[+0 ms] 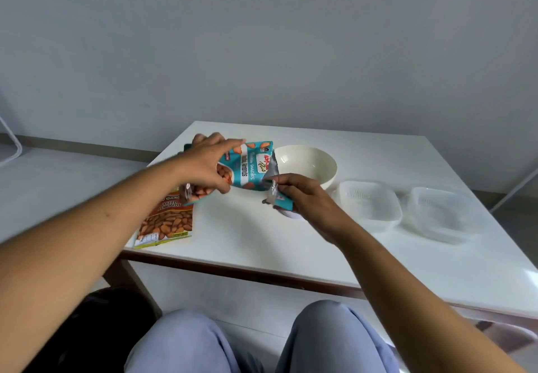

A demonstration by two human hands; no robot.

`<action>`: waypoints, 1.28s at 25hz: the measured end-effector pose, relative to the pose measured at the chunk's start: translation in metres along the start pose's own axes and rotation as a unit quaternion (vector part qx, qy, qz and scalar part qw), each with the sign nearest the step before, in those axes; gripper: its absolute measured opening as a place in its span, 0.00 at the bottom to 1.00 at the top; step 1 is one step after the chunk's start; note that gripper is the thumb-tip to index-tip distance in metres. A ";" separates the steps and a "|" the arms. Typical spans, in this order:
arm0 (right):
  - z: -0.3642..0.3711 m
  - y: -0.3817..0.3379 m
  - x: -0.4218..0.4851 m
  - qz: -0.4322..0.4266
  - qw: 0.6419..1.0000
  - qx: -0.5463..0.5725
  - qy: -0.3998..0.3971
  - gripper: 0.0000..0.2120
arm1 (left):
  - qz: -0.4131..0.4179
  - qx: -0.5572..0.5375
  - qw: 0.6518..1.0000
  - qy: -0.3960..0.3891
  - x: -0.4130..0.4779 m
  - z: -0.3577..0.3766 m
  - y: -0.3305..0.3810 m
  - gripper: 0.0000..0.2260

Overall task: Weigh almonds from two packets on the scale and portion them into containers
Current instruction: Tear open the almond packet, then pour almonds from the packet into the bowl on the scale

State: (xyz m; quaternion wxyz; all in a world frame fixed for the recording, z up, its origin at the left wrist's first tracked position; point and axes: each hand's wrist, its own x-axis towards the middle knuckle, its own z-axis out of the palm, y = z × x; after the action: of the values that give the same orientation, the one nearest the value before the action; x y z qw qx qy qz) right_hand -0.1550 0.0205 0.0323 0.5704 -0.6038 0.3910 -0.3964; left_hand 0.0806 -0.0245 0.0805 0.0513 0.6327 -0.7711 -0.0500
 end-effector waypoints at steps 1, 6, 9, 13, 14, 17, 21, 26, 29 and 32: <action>0.004 0.005 0.001 0.002 1.000 0.020 0.006 0.14 | 0.006 0.037 0.999 -0.006 0.010 -0.011 0.001 0.46; 0.015 0.020 0.014 0.034 0.981 0.189 0.035 0.17 | 0.023 0.169 0.984 -0.043 0.050 -0.045 0.021 0.44; 0.019 0.016 0.019 0.044 0.943 0.324 0.059 0.11 | 0.013 0.186 0.979 -0.084 0.070 -0.055 0.030 0.45; 0.025 0.019 0.027 0.027 0.910 0.407 0.078 0.12 | 0.027 0.231 0.967 -0.107 0.094 -0.066 0.057 0.50; 0.026 0.020 0.028 0.024 0.900 0.427 0.084 0.13 | 0.032 0.239 0.965 -0.107 0.099 -0.067 0.063 0.50; 0.029 0.022 0.031 0.019 0.880 0.464 0.097 0.12 | 0.047 0.253 0.960 -0.114 0.112 -0.068 0.075 0.51; 0.033 0.025 0.036 0.025 0.863 0.492 0.111 0.16 | 0.082 0.282 0.949 -0.112 0.118 -0.069 0.085 0.45; 0.038 0.025 0.038 0.022 0.857 0.502 0.113 0.17 | 0.133 0.351 0.921 -0.104 0.116 -0.071 0.100 0.35; 0.039 0.026 0.038 0.029 0.852 0.509 0.120 0.16 | 0.162 0.390 0.901 -0.096 0.110 -0.074 0.102 0.34; 0.040 0.028 0.034 0.040 0.854 0.505 0.120 0.15 | 0.189 0.454 0.867 -0.074 0.103 -0.075 0.101 0.41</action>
State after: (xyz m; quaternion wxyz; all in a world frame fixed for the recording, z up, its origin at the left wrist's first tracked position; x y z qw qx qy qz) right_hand -0.1056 0.0032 0.0044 0.7607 -0.1647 0.2261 -0.5858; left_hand -0.0268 -0.1072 0.1711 -0.2907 0.4223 -0.8152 0.2697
